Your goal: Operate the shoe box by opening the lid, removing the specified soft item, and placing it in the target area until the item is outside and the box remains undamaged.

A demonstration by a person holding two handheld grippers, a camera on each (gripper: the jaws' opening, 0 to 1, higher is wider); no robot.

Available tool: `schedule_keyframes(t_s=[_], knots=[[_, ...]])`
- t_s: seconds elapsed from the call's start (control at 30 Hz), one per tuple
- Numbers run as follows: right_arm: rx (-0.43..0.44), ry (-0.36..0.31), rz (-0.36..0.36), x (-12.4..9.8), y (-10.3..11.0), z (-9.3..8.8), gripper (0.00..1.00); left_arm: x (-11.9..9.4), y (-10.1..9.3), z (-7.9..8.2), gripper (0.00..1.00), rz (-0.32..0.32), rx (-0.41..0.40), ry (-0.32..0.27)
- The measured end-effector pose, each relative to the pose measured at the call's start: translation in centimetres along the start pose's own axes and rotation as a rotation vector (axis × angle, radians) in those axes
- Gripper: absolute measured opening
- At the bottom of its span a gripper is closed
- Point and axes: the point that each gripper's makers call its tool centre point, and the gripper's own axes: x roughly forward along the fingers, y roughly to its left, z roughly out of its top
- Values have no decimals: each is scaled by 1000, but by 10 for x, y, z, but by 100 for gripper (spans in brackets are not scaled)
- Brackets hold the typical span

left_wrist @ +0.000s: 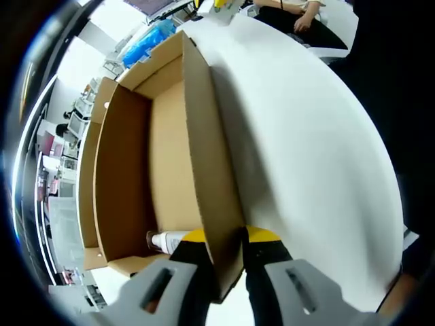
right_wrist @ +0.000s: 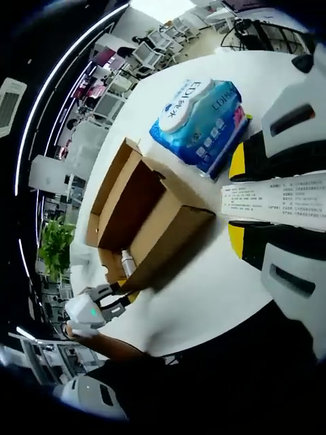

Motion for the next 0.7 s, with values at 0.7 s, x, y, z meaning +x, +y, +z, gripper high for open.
schedule_keyframes(t_s=[0.7], knots=[[75, 12, 32, 34, -12, -23, 22, 1, 0, 1, 14, 1, 1, 3]])
